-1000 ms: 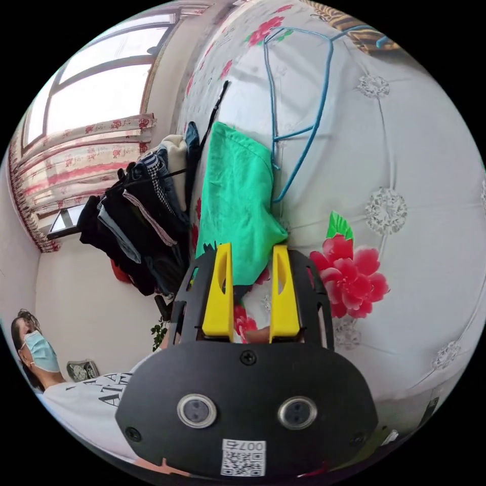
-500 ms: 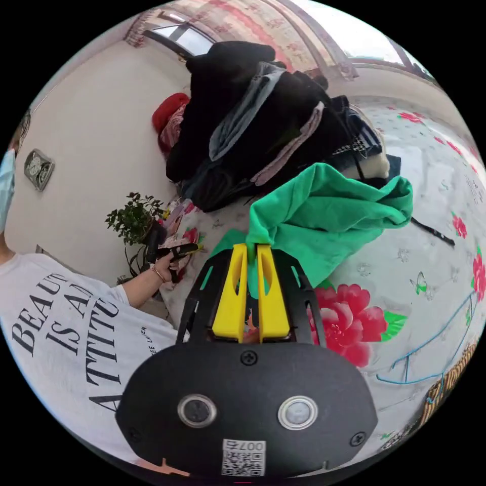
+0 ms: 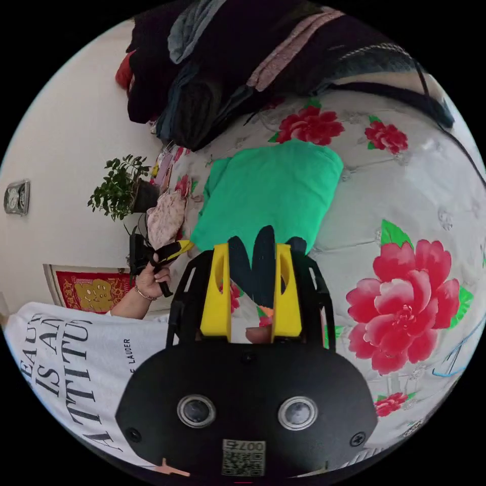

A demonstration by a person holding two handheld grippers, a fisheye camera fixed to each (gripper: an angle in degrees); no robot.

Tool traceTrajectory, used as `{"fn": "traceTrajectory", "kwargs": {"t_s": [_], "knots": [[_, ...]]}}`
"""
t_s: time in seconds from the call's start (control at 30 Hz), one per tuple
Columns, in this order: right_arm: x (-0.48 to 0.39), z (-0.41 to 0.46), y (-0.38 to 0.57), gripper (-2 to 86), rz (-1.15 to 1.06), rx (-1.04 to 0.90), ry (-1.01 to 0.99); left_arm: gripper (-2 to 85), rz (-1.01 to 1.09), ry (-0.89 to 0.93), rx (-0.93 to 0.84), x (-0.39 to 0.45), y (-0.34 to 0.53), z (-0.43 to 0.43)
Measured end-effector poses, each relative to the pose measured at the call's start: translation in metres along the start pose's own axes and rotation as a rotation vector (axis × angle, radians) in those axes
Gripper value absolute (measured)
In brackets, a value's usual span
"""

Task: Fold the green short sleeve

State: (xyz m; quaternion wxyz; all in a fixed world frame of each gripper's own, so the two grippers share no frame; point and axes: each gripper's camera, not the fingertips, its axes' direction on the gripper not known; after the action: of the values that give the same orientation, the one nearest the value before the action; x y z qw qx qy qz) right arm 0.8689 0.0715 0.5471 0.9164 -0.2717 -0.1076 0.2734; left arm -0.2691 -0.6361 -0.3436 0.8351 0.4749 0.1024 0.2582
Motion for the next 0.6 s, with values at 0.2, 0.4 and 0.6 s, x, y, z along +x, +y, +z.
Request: {"fn": "traceTrajectory", "kwargs": {"t_s": [0.2, 0.4, 0.6], "knots": [[0.062, 0.008, 0.037, 10.5, 0.279, 0.053, -0.175, 14.4, 0.05, 0.054, -0.104, 0.026, -0.017, 0.041], [0.055, 0.059, 0.043, 6.6, 0.261, -0.039, -0.286, 6.3, 0.134, -0.105, -0.197, 0.057, -0.021, 0.064], [0.041, -0.008, 0.078, 3.8, 0.142, 0.15, -0.341, 5.9, 0.362, 0.007, -0.162, 0.153, -0.013, 0.063]]}}
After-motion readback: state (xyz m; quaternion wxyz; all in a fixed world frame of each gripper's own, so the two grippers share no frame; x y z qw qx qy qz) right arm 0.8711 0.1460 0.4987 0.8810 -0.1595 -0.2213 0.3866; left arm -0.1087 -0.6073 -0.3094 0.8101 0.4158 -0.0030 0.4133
